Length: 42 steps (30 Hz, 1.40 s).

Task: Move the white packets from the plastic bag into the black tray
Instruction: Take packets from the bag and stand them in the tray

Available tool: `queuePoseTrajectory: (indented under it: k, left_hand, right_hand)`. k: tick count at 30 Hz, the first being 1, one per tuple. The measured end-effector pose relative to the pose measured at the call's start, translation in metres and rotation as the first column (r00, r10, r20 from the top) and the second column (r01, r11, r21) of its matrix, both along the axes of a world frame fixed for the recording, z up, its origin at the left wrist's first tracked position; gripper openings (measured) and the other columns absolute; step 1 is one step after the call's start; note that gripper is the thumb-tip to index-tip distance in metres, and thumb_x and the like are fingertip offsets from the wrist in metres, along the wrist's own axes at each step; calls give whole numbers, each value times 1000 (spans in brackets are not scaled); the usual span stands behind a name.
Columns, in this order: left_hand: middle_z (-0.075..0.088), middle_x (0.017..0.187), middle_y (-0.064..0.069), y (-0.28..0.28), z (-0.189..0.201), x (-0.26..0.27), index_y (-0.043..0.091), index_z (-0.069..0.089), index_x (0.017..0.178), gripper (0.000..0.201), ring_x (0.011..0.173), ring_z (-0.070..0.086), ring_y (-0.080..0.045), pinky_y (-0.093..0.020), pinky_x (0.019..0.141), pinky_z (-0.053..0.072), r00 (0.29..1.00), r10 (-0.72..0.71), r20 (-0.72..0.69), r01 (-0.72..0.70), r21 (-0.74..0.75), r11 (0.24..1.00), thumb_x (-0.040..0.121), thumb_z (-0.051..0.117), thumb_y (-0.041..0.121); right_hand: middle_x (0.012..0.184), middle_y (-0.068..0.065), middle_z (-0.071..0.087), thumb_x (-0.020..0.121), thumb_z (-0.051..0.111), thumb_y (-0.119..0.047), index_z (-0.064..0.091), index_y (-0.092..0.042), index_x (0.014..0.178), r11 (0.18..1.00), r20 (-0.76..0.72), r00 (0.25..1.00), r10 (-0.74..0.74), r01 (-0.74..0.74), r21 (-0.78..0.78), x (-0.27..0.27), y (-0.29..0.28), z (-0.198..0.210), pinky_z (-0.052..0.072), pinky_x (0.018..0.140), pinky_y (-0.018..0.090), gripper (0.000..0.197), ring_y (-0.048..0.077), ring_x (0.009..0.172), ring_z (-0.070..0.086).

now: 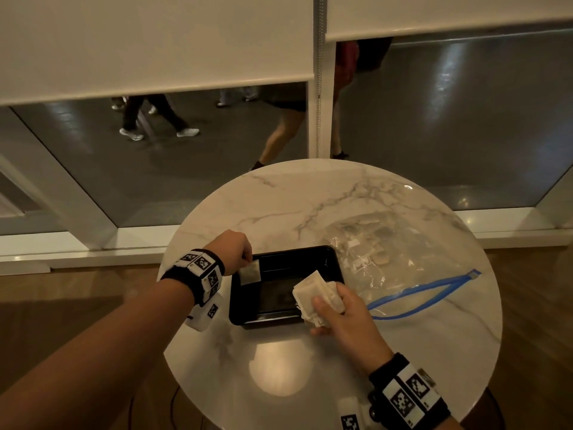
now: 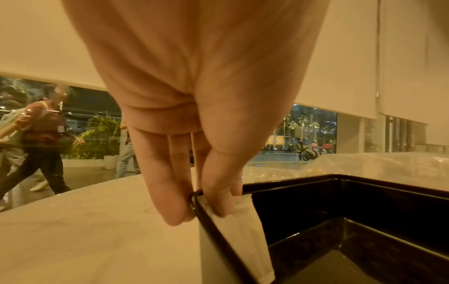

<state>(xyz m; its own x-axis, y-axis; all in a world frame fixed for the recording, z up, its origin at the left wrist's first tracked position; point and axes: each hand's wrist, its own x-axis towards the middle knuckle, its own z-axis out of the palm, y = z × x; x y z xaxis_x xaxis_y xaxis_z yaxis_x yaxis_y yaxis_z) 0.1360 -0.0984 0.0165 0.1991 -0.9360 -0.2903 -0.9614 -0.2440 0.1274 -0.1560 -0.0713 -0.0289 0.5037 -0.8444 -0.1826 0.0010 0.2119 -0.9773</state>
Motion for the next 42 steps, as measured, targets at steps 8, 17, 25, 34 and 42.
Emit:
queuePoseTrajectory:
  k: [8, 17, 25, 34, 42]
  left_hand:
    - [77, 102, -8, 1, -2, -15, 11, 80, 103, 15, 95, 70, -24, -24, 79, 49, 999, -38, -10, 38, 12, 999, 90, 72, 9]
    - [74, 97, -2, 4, -2, -22, 18, 79, 93, 6, 87, 66, -20, -27, 75, 52, 998, -70, 3, 70, -23, 997, 87, 77, 19]
    - [75, 99, -4, -2, 3, -27, 15, 79, 96, 11, 88, 68, -21, -31, 78, 56, 999, -49, 8, 49, 17, 999, 89, 71, 16]
    - [74, 100, -13, -7, 4, -34, 7, 78, 98, 18, 91, 70, -29, -37, 80, 60, 994, -43, 100, 37, 62, 997, 89, 62, 6]
    - [63, 102, 4, -3, 18, -32, 20, 72, 102, 15, 101, 63, -18, -27, 84, 52, 998, -38, 41, 42, -91, 995, 87, 72, 19]
  right_hand:
    - [93, 16, 73, 95, 64, -16, 65, -6, 107, 998, -29, 1000, 3, -1, 57, -12, 6, -2, 59, 71, 60, 15, 31, 80, 72]
    - [92, 12, 74, 96, 65, -18, 66, -8, 107, 996, -52, 999, -6, 11, 87, -20, 12, -2, 55, 74, 67, 16, 35, 80, 73]
    - [91, 17, 73, 96, 64, -19, 64, -7, 107, 994, -49, 999, -5, 10, 110, -18, 13, 1, 55, 70, 65, 16, 33, 75, 70]
    - [92, 12, 75, 96, 66, -22, 65, -11, 108, 990, -75, 997, -27, 37, 134, -16, 13, 1, 54, 73, 70, 16, 40, 83, 73]
    - [96, 8, 75, 96, 64, -22, 66, -14, 109, 990, -30, 998, -63, 66, 126, -18, 14, 9, 58, 78, 61, 16, 32, 86, 74]
